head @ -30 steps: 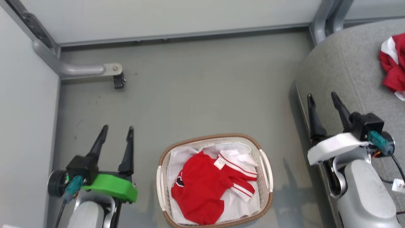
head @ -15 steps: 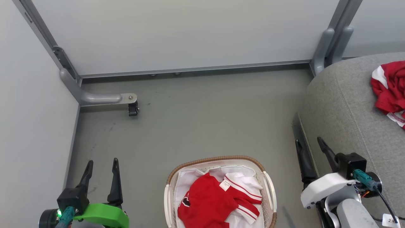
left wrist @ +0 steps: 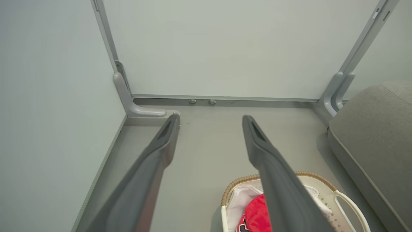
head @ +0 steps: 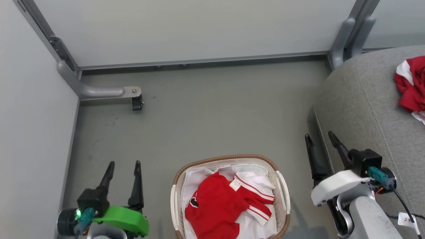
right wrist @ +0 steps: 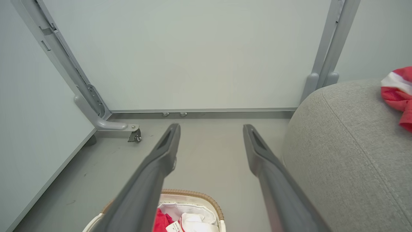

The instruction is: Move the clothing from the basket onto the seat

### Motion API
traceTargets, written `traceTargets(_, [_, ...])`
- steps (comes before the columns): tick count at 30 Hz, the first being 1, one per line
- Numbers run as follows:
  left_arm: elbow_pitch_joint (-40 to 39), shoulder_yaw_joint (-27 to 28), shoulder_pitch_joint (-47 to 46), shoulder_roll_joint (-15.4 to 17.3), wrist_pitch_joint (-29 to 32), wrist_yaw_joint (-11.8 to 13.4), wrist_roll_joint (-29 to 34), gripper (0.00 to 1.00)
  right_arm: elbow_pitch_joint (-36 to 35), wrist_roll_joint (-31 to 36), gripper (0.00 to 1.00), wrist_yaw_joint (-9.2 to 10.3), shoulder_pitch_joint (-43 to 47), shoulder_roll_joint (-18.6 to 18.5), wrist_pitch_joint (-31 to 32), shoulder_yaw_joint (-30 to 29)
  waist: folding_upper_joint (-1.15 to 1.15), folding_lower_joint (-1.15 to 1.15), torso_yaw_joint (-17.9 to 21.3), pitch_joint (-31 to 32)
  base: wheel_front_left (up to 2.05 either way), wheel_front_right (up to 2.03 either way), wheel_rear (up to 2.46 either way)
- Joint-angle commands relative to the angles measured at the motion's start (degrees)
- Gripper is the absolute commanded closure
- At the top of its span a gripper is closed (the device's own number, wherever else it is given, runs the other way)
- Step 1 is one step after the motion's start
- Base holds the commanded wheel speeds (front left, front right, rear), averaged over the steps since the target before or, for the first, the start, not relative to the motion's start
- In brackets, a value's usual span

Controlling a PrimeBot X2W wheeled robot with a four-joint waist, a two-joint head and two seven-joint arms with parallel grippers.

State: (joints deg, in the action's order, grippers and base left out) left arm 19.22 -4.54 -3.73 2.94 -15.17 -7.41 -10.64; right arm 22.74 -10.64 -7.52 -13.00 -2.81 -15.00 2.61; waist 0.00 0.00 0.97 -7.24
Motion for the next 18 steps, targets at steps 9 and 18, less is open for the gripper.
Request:
traceTargets(9, [8.17, -10.36, -10.94, 1.06, 0.02, -0.14, -4.25, 0.00, -3.30, -0.98, 0.00, 0.06, -7.18, -0.21, -0.26, 1.55, 0.00, 0.00, 5.21, -14.78, 0.00, 0.00, 0.00])
traceTargets(18, [16.85, -19.92, -21.79, 3.94, 0.03, -0.15, -6.88, 0.00, -6.63, -3.54, 0.00, 0.06, -12.50, -0.17, -0.25, 4.04, 0.00, 0.00, 9.14, -25.26, 0.00, 0.00, 0.00])
